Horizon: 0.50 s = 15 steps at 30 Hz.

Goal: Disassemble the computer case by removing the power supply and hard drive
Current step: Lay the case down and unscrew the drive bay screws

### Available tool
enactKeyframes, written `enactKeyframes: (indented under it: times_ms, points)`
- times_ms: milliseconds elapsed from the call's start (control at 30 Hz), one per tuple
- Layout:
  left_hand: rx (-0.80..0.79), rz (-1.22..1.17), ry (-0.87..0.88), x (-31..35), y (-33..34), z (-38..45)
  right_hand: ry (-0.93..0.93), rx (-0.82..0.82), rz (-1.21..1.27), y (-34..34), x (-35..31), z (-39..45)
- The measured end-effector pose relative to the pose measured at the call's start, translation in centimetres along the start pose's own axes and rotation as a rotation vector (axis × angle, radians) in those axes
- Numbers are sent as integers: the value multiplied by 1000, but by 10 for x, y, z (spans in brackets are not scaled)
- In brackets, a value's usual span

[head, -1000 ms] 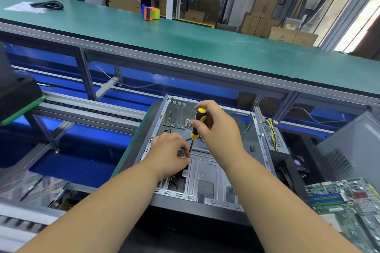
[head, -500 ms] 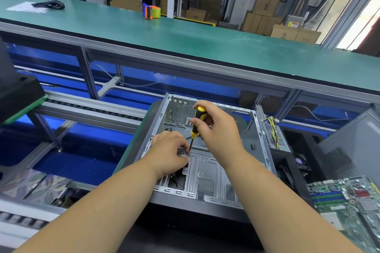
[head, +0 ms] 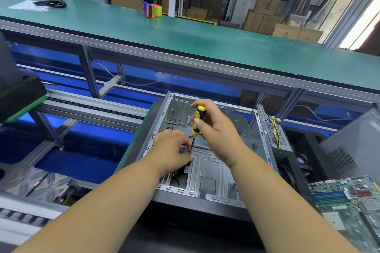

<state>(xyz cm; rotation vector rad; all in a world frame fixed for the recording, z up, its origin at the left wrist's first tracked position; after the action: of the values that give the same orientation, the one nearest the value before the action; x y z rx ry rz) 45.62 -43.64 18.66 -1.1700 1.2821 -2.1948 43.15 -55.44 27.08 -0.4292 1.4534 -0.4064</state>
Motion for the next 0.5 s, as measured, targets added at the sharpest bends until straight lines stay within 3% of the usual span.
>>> enactKeyframes:
  times_ms: [167,500]
  points:
    - [21,-3,-8,-2,1,0,-50,221,-155,-15,-12,4]
    - [13,5,-4,-4,2,2,114,218,34,-24,1,5]
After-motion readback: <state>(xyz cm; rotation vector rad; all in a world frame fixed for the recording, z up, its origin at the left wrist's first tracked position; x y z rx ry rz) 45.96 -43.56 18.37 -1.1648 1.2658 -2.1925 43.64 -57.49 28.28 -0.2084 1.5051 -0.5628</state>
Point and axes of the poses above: each hand's wrist, its own z-axis towards the middle knuckle, its own y-axis out of the palm, x = y × z, the point moved 7 cm from there along z, towards the middle knuckle, and after that the axes turned 14 degrees about y, right-handed, at the moved point
